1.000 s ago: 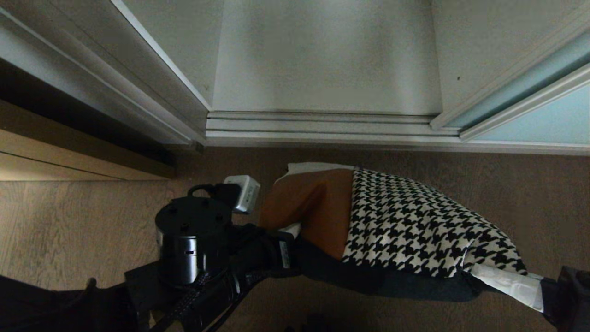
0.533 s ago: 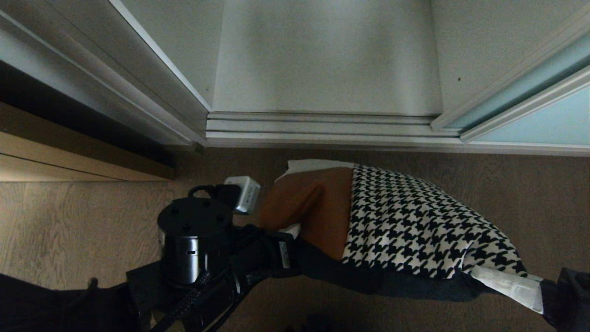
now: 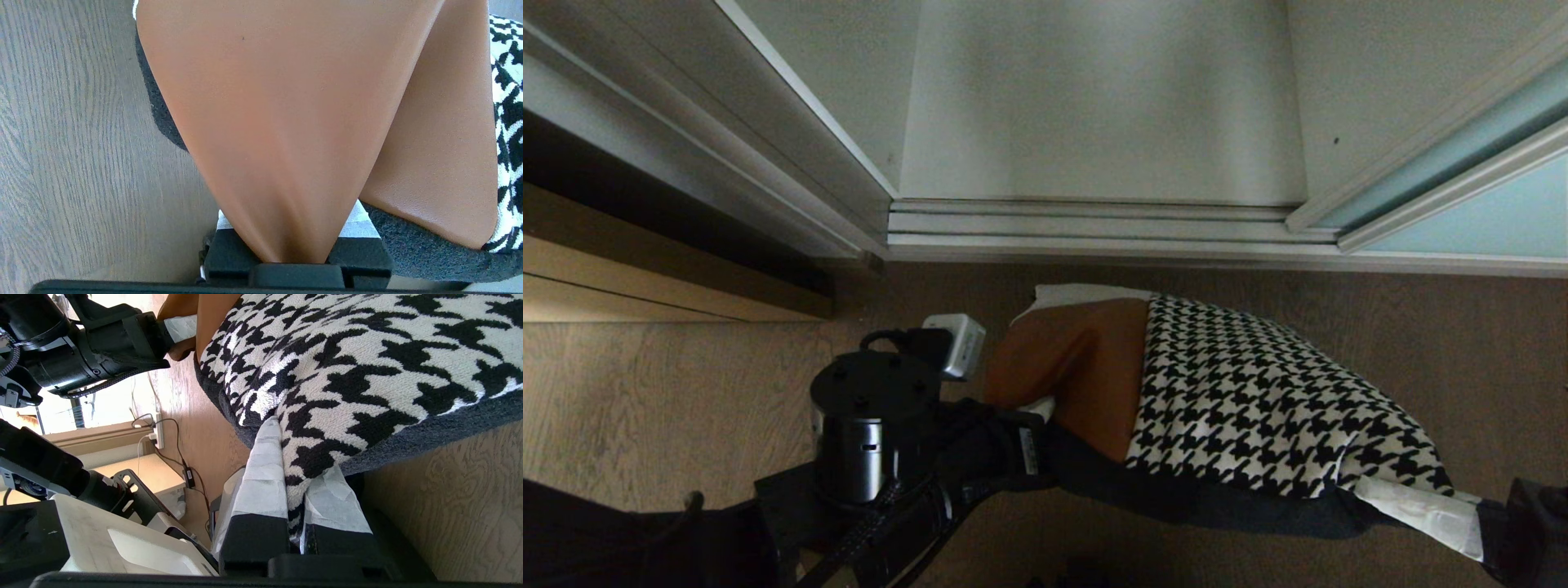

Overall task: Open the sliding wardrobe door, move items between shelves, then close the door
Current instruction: Place the pillow on the higher shelf

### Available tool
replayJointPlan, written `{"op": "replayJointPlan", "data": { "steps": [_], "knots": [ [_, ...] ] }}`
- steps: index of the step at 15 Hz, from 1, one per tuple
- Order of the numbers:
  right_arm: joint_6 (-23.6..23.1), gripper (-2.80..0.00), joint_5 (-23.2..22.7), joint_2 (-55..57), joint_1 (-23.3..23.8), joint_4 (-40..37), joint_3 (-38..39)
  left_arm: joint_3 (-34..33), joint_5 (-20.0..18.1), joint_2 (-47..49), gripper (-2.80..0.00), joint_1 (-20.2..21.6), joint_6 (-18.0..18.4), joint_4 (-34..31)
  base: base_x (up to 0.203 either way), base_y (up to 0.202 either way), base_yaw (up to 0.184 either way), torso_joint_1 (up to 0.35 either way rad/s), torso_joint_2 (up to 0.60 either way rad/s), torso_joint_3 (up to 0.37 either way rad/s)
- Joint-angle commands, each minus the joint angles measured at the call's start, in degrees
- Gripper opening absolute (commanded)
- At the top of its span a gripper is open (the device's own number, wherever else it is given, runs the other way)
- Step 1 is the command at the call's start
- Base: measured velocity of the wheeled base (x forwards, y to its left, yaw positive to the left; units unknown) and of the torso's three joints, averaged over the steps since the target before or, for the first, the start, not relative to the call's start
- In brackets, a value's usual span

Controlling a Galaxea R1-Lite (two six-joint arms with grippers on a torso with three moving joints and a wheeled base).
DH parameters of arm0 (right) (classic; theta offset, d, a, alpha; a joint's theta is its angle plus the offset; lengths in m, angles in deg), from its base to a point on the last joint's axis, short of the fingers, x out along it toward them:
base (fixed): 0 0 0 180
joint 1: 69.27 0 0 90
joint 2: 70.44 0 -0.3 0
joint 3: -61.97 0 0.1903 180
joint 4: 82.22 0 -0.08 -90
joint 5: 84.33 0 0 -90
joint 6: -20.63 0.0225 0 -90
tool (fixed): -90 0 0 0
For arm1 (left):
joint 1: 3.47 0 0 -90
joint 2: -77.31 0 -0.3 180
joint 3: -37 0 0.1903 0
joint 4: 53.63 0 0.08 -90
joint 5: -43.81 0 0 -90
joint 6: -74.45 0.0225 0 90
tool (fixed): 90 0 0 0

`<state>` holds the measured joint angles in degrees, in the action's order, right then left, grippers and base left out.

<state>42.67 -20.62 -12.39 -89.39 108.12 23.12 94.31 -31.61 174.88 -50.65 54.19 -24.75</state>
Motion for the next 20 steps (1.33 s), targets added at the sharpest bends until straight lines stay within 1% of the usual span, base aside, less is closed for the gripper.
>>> {"op": "replayJointPlan", "data": {
  "steps": [1,5,20],
  "knots": [
    [0.11,-2.80,-0.17,0.13,-0.01,0.22,-0.07,-0.02,0.11,-0.19,-2.80,0.08,-0.13,0.31,0.000,0.000,0.000,0.000,0.00,0.000],
    [0.11,-2.80,-0.17,0.13,-0.01,0.22,-0.07,-0.11,0.19,-0.36,-2.80,0.08,-0.22,0.31,0.000,0.000,0.000,0.002,0.00,0.071],
    [0.11,-2.80,-0.16,-0.22,-0.01,0.22,-0.07,0.59,0.54,-0.37,-2.80,0.08,-0.13,1.19,0.000,0.000,0.000,0.002,0.00,0.200]
  ]
}}
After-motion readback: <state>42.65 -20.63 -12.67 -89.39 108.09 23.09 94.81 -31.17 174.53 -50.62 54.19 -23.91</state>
